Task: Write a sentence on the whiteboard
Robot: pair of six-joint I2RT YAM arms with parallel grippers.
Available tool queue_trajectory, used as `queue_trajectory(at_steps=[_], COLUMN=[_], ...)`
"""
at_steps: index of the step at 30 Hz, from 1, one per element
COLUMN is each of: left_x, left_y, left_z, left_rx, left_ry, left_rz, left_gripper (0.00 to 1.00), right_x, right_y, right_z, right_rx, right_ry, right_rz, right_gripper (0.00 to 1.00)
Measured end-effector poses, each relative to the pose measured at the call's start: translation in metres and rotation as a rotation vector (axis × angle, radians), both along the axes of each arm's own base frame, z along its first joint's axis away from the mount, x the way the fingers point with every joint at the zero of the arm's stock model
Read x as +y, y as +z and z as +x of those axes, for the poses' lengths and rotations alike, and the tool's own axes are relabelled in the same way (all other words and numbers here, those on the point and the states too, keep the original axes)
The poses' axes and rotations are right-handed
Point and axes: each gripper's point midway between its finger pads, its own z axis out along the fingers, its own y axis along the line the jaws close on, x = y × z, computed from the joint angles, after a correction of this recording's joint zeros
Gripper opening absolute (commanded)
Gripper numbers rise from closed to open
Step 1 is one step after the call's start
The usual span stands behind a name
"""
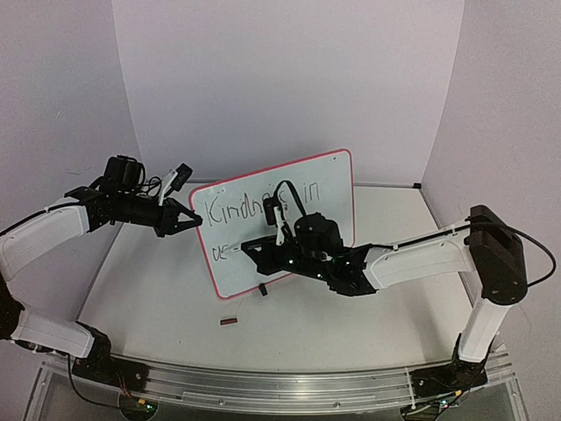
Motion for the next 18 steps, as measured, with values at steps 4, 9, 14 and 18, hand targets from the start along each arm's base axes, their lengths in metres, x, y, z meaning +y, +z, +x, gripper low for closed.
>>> queue_trajectory(at_steps=[4, 9, 14, 18], left_x=[0.000, 0.000, 0.000, 0.000], left_y=[0.000, 0.000, 0.000, 0.000], left_z=[0.000, 0.000, 0.000, 0.000], left_rx=[0.000, 0.001, 0.000, 0.000], left_ry=[0.000, 0.000, 0.000, 0.000], left_rz=[0.000, 0.000, 0.000, 0.000], left_gripper=[0.00, 0.00, 0.00, 0.00], right_x=[-0.001, -0.004, -0.006, -0.012], right_y=[-0.001, -0.011, -0.017, -0.016], right_z=[0.000, -0.001, -0.001, -0.001], right_rx=[0.000, 0.008, 0.013, 0.003], right_ry=[-0.002, -0.002, -0.009, -0.026], right_rz=[-0.004, -0.037, -0.064, -0.075], right_gripper=[0.00, 0.00, 0.00, 0.00])
